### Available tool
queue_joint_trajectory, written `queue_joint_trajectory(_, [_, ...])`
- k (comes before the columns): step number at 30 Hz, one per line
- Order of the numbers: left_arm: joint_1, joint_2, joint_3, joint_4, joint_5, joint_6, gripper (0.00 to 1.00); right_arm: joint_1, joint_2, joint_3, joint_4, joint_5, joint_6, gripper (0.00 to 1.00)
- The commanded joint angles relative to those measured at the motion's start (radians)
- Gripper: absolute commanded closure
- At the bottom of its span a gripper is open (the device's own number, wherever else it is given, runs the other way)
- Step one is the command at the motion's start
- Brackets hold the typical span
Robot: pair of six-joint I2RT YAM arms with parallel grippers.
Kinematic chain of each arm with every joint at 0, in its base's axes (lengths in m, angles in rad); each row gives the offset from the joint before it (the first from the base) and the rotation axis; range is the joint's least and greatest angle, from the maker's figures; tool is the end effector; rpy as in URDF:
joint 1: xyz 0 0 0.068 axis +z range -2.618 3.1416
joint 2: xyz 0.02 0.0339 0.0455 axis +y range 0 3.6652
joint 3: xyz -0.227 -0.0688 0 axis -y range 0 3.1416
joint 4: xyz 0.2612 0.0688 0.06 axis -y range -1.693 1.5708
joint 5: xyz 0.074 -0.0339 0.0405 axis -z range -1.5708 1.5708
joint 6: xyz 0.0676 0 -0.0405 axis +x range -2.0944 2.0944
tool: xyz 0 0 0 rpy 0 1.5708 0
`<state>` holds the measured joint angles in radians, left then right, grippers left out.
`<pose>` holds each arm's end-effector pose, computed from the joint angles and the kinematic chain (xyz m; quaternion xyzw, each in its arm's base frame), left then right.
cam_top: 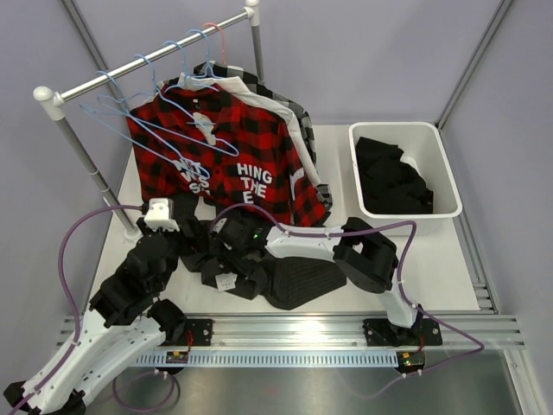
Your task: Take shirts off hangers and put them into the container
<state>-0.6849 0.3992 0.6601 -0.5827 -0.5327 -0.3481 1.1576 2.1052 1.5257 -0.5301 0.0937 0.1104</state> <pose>0.1558 -0.0830 0.2853 -0.0205 0.7974 -0.0929 0.5959 0.1864 0.4095 0.0895 -0.4770 0.8475 0.0985 0.2109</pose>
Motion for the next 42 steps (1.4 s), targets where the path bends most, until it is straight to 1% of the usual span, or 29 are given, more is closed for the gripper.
queue_joint_trajectory(1, [0.005, -0.008, -0.005, 0.037, -0.032, -0.011, 0.08, 0.007, 0.009, -0.048, -0.130, -0.008, 0.035, 0.61])
queue_joint_trajectory(3, [0.005, -0.008, -0.005, 0.037, -0.030, -0.011, 0.08, 0.008, -0.036, -0.107, -0.126, -0.011, 0.052, 0.75])
queue_joint_trajectory(4, [0.005, -0.008, -0.005, 0.037, -0.030, -0.011, 0.08, 0.007, -0.056, -0.130, -0.125, -0.014, 0.063, 0.88])
queue_joint_trajectory(5, [0.005, -0.008, -0.005, 0.037, -0.029, -0.011, 0.08, 0.007, -0.082, -0.151, -0.119, -0.011, 0.070, 0.95])
queue_joint_trajectory(6, [0.005, -0.008, -0.005, 0.037, -0.027, -0.011, 0.08, 0.007, -0.140, -0.197, -0.117, 0.001, 0.078, 1.00])
queue_joint_trajectory(8, [0.005, -0.007, -0.007, 0.037, -0.027, -0.011, 0.08, 0.007, -0.213, -0.240, -0.122, 0.017, 0.097, 1.00])
queue_joint_trajectory(9, [0.005, -0.008, -0.005, 0.037, -0.026, -0.011, 0.08, 0.007, -0.296, -0.274, -0.126, 0.041, 0.104, 1.00])
queue_joint_trajectory(10, [0.005, -0.008, -0.005, 0.037, -0.027, -0.011, 0.08, 0.005, -0.339, -0.286, -0.136, 0.061, 0.118, 1.00])
queue_joint_trajectory(11, [0.005, -0.007, -0.007, 0.037, -0.027, -0.011, 0.08, 0.004, -0.387, -0.292, -0.162, 0.080, 0.124, 1.00])
queue_joint_trajectory(12, [0.005, -0.008, -0.005, 0.037, -0.027, -0.011, 0.08, 0.002, -0.480, -0.292, -0.178, 0.124, 0.127, 1.00])
queue_joint_trajectory(14, [0.007, -0.007, -0.005, 0.037, -0.027, -0.012, 0.08, -0.013, -0.574, -0.277, -0.230, 0.171, 0.133, 1.00])
queue_joint_trajectory(15, [0.007, -0.008, -0.004, 0.037, -0.027, -0.011, 0.08, -0.022, -0.661, -0.248, -0.246, 0.217, 0.135, 1.00])
queue_joint_trajectory(17, [0.007, -0.007, -0.004, 0.037, -0.027, -0.011, 0.07, -0.047, -0.746, -0.214, -0.272, 0.248, 0.135, 1.00])
queue_joint_trajectory(18, [0.007, -0.008, -0.005, 0.037, -0.027, -0.011, 0.08, -0.080, -0.822, -0.181, -0.274, 0.267, 0.133, 1.00])
queue_joint_trajectory(21, [0.007, -0.010, -0.005, 0.037, -0.030, -0.012, 0.08, -0.148, -0.948, -0.100, -0.266, 0.284, 0.118, 1.00])
queue_joint_trajectory(23, [0.005, -0.010, -0.007, 0.037, -0.030, -0.012, 0.08, -0.168, -0.993, -0.049, -0.252, 0.302, 0.095, 1.00])
queue_joint_trajectory(24, [0.007, -0.010, -0.007, 0.037, -0.030, -0.012, 0.08, -0.174, -1.029, 0.003, -0.243, 0.320, 0.086, 1.00])
queue_joint_trajectory(26, [0.007, -0.010, -0.005, 0.037, -0.032, -0.012, 0.08, -0.188, -1.057, 0.059, -0.208, 0.337, 0.055, 1.00])
queue_joint_trajectory(27, [0.007, -0.007, -0.005, 0.037, -0.030, -0.012, 0.08, -0.190, -1.074, 0.118, -0.197, 0.348, 0.043, 1.00])
queue_joint_trajectory(29, [0.007, -0.005, -0.005, 0.037, -0.029, -0.012, 0.08, -0.194, -1.079, 0.184, -0.165, 0.368, 0.006, 1.00])
queue_joint_trajectory(30, [0.007, -0.003, -0.005, 0.037, -0.030, -0.014, 0.08, -0.194, -1.065, 0.258, -0.162, 0.370, -0.018, 1.00])
queue_joint_trajectory(31, [0.007, -0.003, -0.005, 0.037, -0.029, -0.014, 0.08, -0.194, -1.056, 0.295, -0.160, 0.368, -0.024, 1.00])
queue_joint_trajectory(32, [0.007, -0.003, -0.005, 0.037, -0.030, -0.014, 0.08, -0.194, -1.047, 0.324, -0.151, 0.362, -0.031, 1.00])
queue_joint_trajectory(34, [0.007, -0.003, -0.005, 0.037, -0.030, -0.014, 0.08, -0.194, -1.015, 0.395, -0.140, 0.298, -0.041, 1.00])
queue_joint_trajectory(35, [0.007, -0.005, -0.005, 0.037, -0.032, -0.014, 0.08, -0.194, -1.005, 0.408, -0.128, 0.278, -0.041, 1.00])
queue_joint_trajectory(36, [0.007, -0.006, -0.005, 0.037, -0.033, -0.014, 0.08, -0.193, -0.992, 0.422, -0.119, 0.214, -0.043, 1.00])
queue_joint_trajectory(37, [0.008, -0.008, -0.005, 0.037, -0.035, -0.015, 0.08, -0.194, -0.987, 0.424, -0.105, 0.184, -0.041, 1.00])
queue_joint_trajectory(39, [0.007, -0.011, -0.007, 0.037, -0.033, -0.015, 0.08, -0.194, -0.982, 0.398, -0.090, 0.120, -0.034, 1.00])
queue_joint_trajectory(42, [0.007, -0.014, -0.008, 0.037, -0.033, -0.015, 0.08, -0.194, -1.020, 0.300, -0.004, 0.124, -0.028, 1.00])
